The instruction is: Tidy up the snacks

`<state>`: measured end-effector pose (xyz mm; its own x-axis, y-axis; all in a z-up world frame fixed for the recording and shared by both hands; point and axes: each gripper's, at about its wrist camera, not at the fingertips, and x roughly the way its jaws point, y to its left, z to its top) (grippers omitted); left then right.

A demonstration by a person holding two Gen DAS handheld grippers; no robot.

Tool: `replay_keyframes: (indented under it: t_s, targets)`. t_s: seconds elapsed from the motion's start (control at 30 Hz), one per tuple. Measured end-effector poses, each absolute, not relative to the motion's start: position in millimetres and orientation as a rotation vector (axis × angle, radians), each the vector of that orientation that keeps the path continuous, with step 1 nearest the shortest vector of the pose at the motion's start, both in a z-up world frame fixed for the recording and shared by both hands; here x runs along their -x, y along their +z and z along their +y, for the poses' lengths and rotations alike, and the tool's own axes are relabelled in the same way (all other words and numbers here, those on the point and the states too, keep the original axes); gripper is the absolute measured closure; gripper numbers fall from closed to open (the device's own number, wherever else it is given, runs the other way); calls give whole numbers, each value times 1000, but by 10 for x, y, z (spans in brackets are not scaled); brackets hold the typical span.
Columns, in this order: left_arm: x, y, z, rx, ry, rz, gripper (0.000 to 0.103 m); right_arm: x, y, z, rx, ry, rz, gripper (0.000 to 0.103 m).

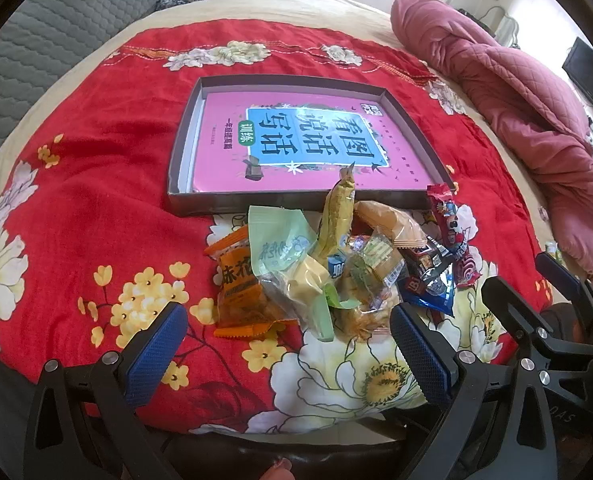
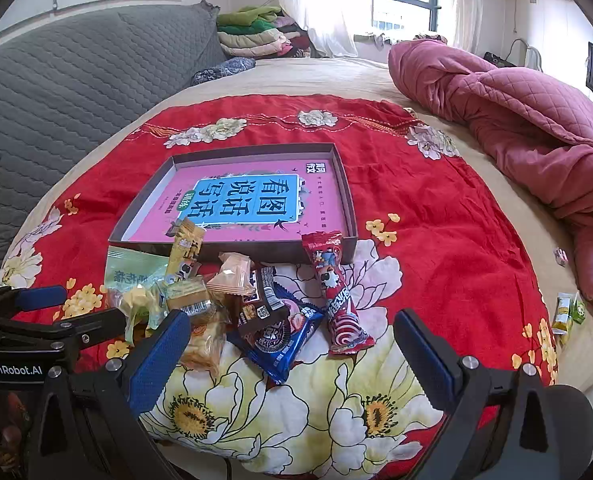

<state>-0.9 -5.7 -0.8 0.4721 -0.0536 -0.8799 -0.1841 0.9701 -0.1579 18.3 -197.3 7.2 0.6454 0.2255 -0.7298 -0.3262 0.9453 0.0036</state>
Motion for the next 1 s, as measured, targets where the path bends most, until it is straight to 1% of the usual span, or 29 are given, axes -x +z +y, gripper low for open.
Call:
replay_keyframes:
  t_s: [0.67,1.0]
  targets:
    - [8,-41,-41,247,78,1084,2,-188,69,-1984,133,312,814,1]
    - [-3,-72,91,286,89,1095,2,-247,48,-2036,105,310,820,1]
